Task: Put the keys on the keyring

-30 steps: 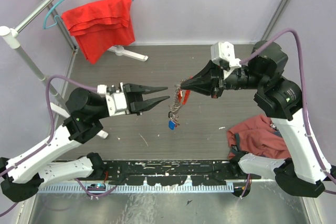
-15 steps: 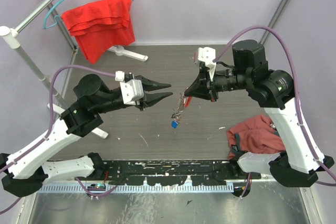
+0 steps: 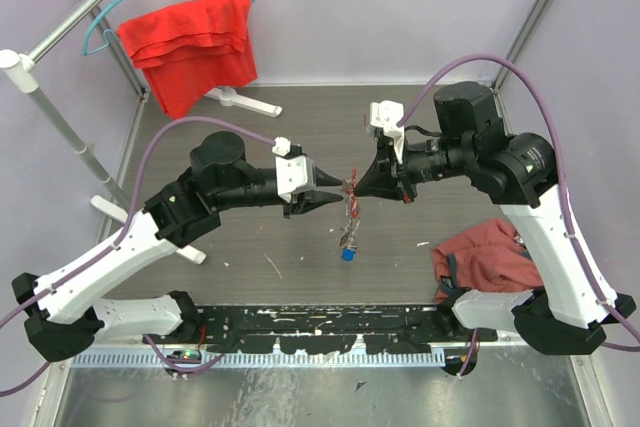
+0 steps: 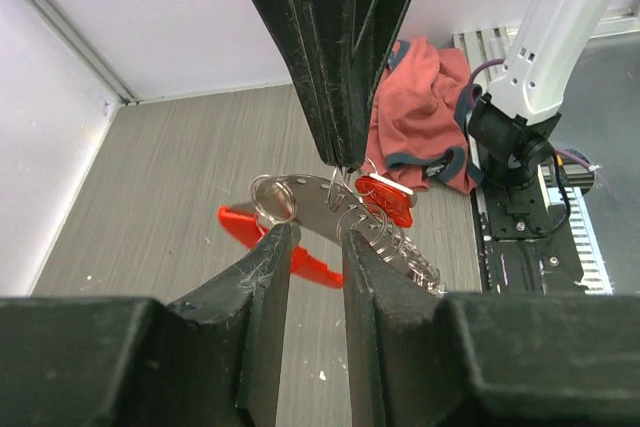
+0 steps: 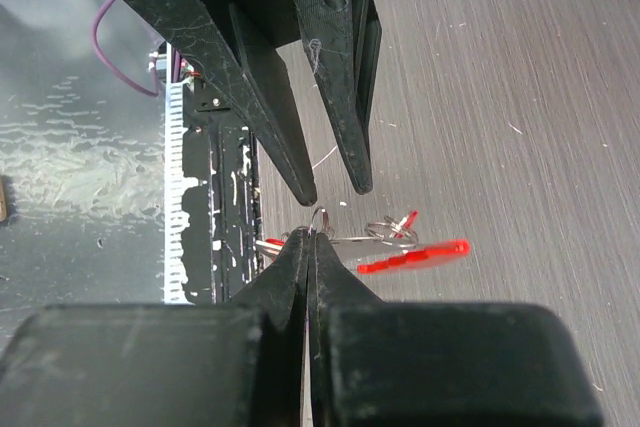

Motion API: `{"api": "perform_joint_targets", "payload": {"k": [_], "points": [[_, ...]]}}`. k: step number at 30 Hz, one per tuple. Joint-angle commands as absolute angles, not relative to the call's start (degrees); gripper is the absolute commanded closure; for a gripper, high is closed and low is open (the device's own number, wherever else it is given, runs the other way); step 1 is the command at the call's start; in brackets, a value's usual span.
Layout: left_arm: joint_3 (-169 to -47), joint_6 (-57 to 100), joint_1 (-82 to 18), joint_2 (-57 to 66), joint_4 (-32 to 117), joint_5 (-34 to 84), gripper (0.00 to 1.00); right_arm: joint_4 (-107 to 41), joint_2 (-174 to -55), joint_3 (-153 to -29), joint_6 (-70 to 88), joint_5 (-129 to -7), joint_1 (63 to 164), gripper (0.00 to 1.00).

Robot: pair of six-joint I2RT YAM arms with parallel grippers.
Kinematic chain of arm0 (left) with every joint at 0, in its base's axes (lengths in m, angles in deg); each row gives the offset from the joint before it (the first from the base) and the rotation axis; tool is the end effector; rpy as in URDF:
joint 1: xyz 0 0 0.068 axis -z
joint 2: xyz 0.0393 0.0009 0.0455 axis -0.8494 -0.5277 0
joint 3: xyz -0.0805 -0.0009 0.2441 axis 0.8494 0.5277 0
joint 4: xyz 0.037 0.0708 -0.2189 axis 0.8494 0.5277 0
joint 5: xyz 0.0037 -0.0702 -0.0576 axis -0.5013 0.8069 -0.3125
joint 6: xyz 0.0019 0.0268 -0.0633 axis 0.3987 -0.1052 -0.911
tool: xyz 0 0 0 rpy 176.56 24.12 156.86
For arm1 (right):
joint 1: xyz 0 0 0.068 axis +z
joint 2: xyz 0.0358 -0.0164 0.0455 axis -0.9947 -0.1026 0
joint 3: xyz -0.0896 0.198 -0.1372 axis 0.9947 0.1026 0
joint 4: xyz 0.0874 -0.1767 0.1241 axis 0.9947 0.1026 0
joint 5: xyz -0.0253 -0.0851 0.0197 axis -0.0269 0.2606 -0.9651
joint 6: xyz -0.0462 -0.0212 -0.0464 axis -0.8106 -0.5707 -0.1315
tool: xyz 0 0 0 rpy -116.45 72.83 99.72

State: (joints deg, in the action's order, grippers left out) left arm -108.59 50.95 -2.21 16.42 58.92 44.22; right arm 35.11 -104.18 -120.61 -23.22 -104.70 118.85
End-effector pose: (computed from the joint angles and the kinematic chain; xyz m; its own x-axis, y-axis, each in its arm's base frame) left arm 0.1107 -0.2102 0.4160 0.2515 0.1125 -0.9613 0.9619 0.0809 0.2611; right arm 0.1205 0.1313 0.4550 -0.0328 -0.3939 -0.9186 -0.9961 0.0884 -0.0024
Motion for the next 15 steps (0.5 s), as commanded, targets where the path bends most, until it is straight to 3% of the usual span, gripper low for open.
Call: {"api": "perform_joint_targets", "payload": {"k": [1, 15], "points": [[-111.8, 51.8, -2.1, 16.4, 60.0, 47.0, 0.66, 33.6, -103.8, -121.0, -23.9, -105.5, 119.3, 0.99], [-112.3, 50.9, -2.0, 15.0, 58.4, 49.8, 0.67, 32.7, -104.2, -120.6, -23.7, -106.0, 120.1, 0.99]]}}
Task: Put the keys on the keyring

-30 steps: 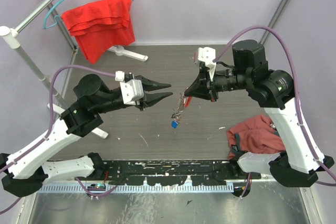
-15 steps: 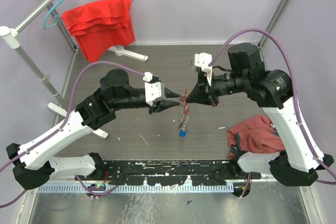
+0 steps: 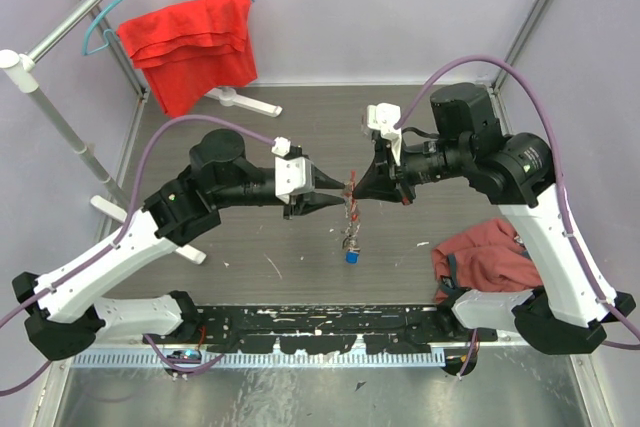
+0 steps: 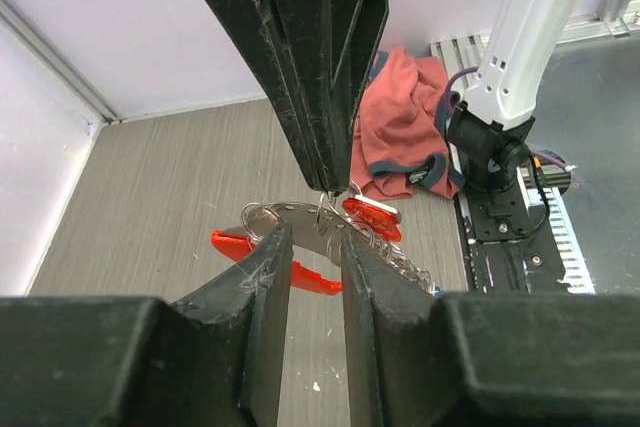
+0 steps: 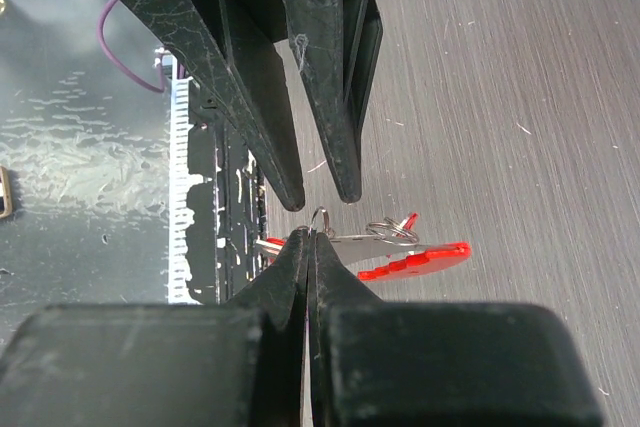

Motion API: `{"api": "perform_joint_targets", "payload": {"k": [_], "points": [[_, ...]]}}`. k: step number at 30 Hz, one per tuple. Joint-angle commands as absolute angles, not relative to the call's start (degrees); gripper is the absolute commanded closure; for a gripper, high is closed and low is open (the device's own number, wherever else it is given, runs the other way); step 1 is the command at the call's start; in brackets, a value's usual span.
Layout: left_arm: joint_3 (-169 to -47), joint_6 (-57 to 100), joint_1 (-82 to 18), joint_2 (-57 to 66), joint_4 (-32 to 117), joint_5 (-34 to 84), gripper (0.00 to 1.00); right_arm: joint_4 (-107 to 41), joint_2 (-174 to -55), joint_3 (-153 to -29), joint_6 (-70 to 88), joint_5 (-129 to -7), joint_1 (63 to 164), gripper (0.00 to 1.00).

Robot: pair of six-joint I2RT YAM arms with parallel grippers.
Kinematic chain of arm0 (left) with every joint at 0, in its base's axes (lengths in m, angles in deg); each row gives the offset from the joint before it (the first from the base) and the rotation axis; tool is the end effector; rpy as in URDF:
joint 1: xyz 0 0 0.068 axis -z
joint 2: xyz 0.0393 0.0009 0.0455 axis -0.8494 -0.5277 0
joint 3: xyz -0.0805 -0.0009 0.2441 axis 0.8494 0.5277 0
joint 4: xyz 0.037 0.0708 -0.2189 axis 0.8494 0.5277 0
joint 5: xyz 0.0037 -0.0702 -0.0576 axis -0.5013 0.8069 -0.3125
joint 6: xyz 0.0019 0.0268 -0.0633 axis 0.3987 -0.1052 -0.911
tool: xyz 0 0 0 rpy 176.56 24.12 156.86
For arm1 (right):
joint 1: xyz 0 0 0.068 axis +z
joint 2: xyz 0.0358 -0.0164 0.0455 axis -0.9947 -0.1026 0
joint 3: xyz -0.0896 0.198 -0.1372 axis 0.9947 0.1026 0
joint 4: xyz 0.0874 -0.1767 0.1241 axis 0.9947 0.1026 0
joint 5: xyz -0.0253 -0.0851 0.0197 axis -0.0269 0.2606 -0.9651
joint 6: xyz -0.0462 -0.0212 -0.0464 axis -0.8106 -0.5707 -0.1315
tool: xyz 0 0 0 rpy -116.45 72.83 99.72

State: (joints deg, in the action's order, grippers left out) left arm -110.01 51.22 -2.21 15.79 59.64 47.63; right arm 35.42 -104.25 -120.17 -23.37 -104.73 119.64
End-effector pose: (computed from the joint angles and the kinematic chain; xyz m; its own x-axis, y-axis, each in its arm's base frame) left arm 0.1081 -0.2114 0.4203 0.2581 0.0935 -0.9616 0.9649 0.0245 0.2614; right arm 0.1193 0.1335 0.4525 -0.0354 -0.4019 -0.9150 -0.9973 0.0732 0.0064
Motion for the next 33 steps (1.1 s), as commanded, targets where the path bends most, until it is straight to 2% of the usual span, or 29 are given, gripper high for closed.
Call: {"api": "perform_joint_targets", "payload": {"k": [1, 7, 14, 21, 27, 31, 33], "points": [[-112.4, 50.9, -2.0, 14.9, 58.4, 50.0, 0.68, 32.6, -104.3, -120.6, -23.6, -106.1, 120.1, 0.99], [-112.7, 50.9, -2.0, 14.4, 58.2, 50.6, 0.71, 32.3, -104.2, -120.3, -23.4, -106.2, 120.4, 0.99], [-112.8, 51.0, -2.1, 14.1, 58.1, 51.1, 0.80, 31.9, -104.3, -120.4, -23.3, -106.3, 120.8, 0.99], [-112.8, 51.4, -2.0, 13.9, 58.6, 51.3, 0.82, 31.7, -104.2, -120.3, -23.1, -106.8, 121.2, 0.99], [-113.0, 51.7, -2.1, 13.7, 59.1, 51.8, 0.90, 31.3, -104.2, -120.2, -23.0, -107.0, 121.5, 0.99], [-113.2, 52.1, -2.1, 13.7, 59.6, 52.0, 1.00, 31.2, -104.1, -120.1, -23.0, -106.8, 121.5, 0.99], [-113.1, 52.2, -2.1, 13.8, 59.7, 52.1, 1.00, 31.1, -104.0, -120.0, -23.0, -106.7, 121.5, 0.99]]}}
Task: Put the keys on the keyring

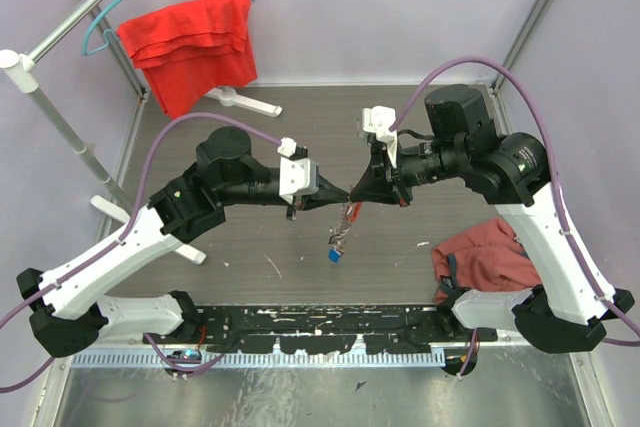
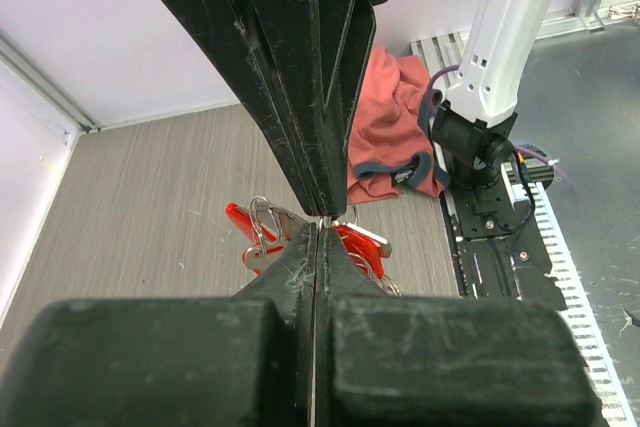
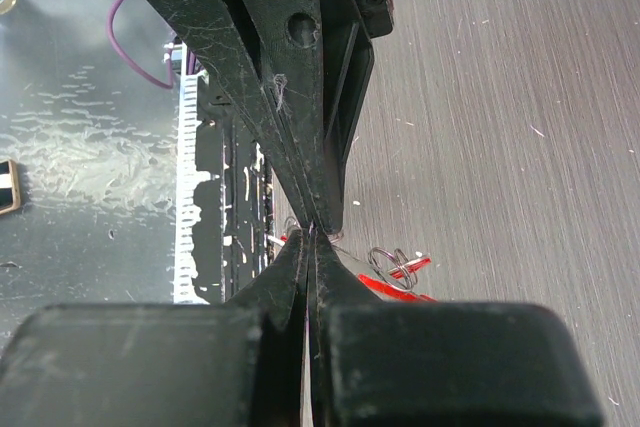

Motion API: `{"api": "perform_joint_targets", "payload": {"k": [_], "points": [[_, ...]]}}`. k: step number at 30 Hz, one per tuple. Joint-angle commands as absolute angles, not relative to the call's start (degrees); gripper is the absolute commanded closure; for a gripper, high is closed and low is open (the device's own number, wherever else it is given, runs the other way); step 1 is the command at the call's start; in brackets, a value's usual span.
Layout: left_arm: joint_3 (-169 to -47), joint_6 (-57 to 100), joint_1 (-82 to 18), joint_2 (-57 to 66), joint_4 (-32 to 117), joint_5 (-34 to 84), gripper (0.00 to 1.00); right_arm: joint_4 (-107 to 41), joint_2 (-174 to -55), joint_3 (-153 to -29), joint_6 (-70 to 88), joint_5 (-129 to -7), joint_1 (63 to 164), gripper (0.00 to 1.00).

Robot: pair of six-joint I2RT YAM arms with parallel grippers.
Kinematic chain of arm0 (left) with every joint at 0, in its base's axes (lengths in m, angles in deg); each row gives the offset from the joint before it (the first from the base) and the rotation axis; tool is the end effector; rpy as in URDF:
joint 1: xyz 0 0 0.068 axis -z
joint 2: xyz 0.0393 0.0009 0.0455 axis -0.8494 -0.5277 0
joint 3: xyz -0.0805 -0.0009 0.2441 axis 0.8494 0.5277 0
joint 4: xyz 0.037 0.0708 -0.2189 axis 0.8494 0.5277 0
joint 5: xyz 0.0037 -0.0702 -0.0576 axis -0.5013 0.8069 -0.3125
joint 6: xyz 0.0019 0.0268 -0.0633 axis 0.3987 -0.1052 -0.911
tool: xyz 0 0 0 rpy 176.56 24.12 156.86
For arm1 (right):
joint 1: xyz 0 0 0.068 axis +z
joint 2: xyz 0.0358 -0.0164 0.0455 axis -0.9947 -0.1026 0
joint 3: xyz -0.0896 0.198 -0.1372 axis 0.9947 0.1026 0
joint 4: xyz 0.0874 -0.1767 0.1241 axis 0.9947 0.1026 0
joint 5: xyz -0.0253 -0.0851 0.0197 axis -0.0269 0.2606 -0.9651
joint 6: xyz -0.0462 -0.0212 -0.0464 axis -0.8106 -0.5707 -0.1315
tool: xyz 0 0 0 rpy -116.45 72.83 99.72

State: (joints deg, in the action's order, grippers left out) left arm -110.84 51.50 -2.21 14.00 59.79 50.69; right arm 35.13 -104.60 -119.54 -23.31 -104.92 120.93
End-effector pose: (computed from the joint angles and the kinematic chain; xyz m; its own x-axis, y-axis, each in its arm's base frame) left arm 0.1098 -0.2184 0.4179 0.2528 0.0923 -0.9631 0.9675 -0.0306 0.2510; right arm 0.1190 0.1383 0.4495 -0.0361 -0.4078 -0.9124 -0.9987 0.0485 0.0178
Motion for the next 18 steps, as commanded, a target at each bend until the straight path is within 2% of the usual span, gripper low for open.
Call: {"api": "perform_joint_targets", "payload": {"k": [1, 6, 9, 13, 18], "points": [[-113.1, 52.3, -2.1, 13.8, 59.7, 52.2, 1.00, 31.0, -103.9, -119.9, -23.0, -106.6, 121.5, 0.99], [-113.0, 52.4, -2.1, 13.9, 59.8, 51.4, 1.00, 28.9, -102.8, -119.2, -22.2, -106.1, 121.5, 0.96], [-112.7, 52.2, -2.0, 14.2, 59.6, 50.2, 1.00, 24.5, -100.5, -117.4, -20.0, -104.2, 121.5, 0.84], [-112.1, 51.3, -2.0, 14.5, 58.8, 48.9, 1.00, 16.8, -96.7, -114.0, -15.6, -101.1, 121.5, 0.72], [-111.4, 49.9, -2.1, 14.7, 57.9, 46.8, 1.00, 7.0, -92.2, -108.7, -8.7, -93.1, 121.5, 0.65]]}}
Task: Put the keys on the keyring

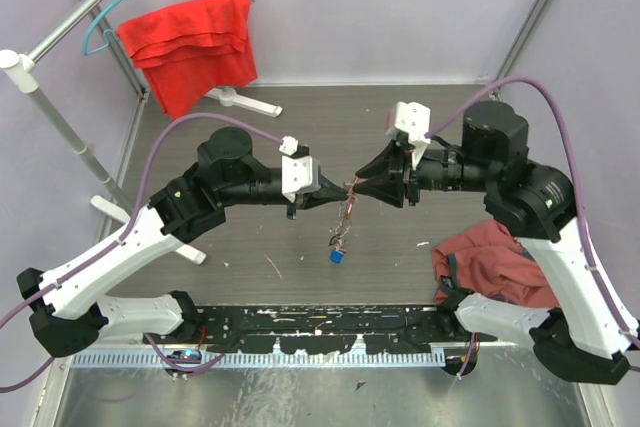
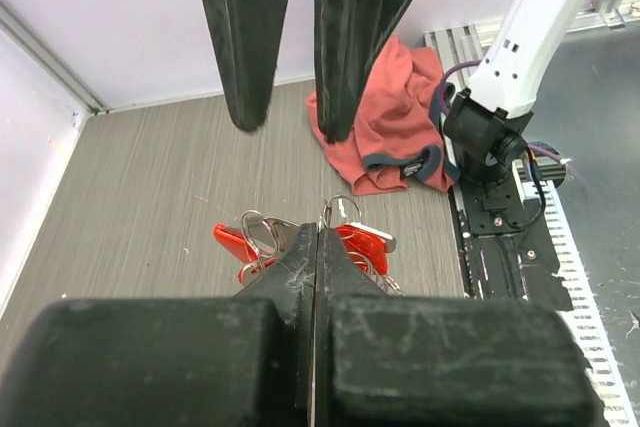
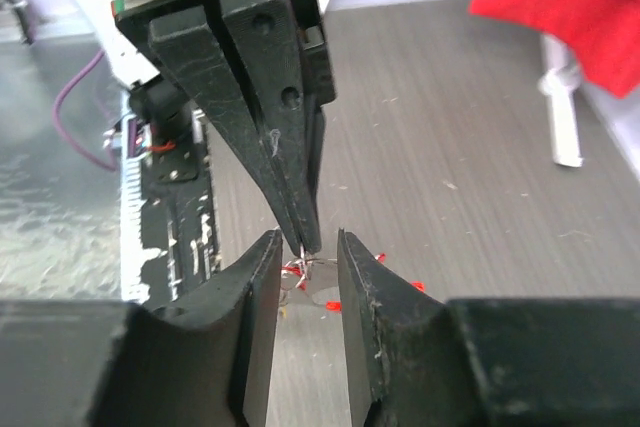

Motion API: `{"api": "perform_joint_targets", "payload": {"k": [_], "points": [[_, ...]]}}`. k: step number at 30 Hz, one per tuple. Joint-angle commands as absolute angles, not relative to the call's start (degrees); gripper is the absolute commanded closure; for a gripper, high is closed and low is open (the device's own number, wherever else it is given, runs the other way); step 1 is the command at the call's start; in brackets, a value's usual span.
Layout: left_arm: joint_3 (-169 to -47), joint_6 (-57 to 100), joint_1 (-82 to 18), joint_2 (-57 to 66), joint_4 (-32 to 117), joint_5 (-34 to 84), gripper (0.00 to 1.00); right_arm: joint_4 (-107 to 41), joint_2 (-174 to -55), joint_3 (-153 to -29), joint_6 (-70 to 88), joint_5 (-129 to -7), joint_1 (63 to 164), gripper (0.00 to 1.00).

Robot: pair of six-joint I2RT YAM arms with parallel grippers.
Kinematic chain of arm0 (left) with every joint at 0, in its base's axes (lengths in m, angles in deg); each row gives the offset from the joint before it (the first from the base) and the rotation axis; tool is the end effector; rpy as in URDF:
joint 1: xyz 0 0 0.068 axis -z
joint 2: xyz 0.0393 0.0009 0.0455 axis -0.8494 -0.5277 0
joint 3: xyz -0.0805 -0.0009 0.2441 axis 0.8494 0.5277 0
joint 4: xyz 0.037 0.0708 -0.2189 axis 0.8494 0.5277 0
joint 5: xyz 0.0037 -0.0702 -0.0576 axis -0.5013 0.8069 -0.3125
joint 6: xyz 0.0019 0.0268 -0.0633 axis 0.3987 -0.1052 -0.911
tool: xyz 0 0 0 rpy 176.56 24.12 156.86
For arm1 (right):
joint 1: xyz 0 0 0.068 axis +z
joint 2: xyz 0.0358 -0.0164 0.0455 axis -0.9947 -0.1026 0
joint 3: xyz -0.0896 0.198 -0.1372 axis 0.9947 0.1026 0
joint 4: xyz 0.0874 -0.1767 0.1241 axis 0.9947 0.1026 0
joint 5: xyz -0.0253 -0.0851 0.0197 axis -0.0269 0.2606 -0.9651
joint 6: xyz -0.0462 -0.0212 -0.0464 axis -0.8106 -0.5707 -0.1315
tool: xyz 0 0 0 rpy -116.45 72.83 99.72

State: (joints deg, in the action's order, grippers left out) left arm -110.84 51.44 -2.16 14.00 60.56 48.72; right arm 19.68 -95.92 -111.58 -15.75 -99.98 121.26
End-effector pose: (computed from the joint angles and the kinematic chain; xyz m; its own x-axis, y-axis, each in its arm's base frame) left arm 0.1114 -0.2183 0.4162 0.2445 0.1136 -0.9630 0.9693 -0.0016 0.2459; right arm 0.1053 0.1248 0.4637 0.0432 -0.2638 -0.9636 -0.9815 0.1690 -0.0903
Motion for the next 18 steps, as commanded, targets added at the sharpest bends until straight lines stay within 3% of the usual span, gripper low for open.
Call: {"api": "perform_joint_targets", "payload": {"k": [1, 10, 18], "points": [[-111.1, 49.4, -2.1, 14.8, 57.5, 46.0, 1.00, 4.7, -91.3, -107.0, -6.6, -90.3, 121.5, 0.64], [-106.8, 40.4, -2.1, 15.9, 48.3, 32.7, 1.00, -8.6, -86.2, -94.8, 13.3, -74.5, 121.6, 0.59], [-96.5, 32.5, -2.1, 19.2, 31.0, 22.5, 1.00, -17.6, -82.0, -85.5, 31.8, -60.1, 121.5, 0.56]]}}
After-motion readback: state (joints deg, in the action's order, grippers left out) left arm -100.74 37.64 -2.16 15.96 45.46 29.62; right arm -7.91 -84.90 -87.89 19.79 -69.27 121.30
